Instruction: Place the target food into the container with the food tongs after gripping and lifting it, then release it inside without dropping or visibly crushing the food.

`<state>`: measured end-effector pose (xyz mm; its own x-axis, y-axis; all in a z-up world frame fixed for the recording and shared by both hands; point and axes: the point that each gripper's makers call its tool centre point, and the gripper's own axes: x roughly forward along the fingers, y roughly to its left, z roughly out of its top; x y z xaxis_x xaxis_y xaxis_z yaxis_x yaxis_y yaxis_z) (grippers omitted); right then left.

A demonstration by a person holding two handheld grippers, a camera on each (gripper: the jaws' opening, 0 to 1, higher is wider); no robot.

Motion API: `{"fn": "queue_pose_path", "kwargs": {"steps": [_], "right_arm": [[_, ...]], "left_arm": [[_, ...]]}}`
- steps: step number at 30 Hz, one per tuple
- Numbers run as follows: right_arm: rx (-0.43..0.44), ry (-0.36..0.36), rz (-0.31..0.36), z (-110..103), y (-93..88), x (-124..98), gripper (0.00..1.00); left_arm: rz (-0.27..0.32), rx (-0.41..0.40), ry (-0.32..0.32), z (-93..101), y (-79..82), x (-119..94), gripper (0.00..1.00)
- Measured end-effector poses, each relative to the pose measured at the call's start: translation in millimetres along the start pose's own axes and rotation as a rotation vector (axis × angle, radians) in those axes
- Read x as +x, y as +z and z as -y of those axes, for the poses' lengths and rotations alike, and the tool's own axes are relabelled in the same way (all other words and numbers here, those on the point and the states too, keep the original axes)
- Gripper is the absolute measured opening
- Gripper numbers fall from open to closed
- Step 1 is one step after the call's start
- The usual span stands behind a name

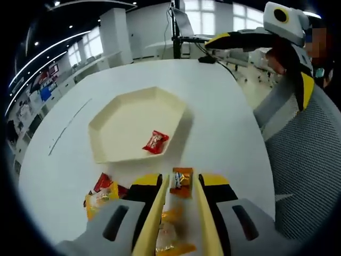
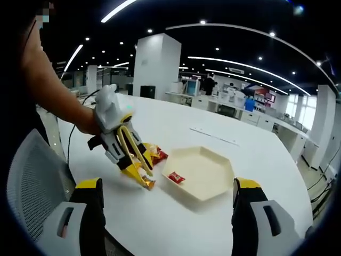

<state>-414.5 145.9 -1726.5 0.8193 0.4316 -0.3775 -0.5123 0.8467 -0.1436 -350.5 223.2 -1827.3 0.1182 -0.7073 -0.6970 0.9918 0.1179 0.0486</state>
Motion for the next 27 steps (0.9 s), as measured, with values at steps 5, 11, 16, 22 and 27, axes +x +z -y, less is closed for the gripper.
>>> {"fn": "queue_pose_path", "kwargs": {"steps": [5,11,16,22,27], "right_arm": [[0.002,0.003,-0.002,0,-0.3,0,0.99],[0.004,0.004,-0.003,0,-0.5,0,0.99],[0.003,0.007,-0.009,-1,-1.5,1,0.98],[0.003,0.003,-0.011,0,-2.1,1,0.98],[0.008,0.002,-0.004,1,-1.0,0,0.98]], "left_arm": [[-0.039,0.001,-0.010,1.4,-9.5,7,0.22],[-0.044,-0.052,0.016,-3.1,-8.0,7,0.17],[-0.031,-0.028,0.012,-2.6,-6.3,7,0.17],[-0.046,-0.030,-0.015,3.9,-3.7,1,0.17],[-0.038,-0.010,-0.008,-1.5,9.6,-17,0.17]]}}
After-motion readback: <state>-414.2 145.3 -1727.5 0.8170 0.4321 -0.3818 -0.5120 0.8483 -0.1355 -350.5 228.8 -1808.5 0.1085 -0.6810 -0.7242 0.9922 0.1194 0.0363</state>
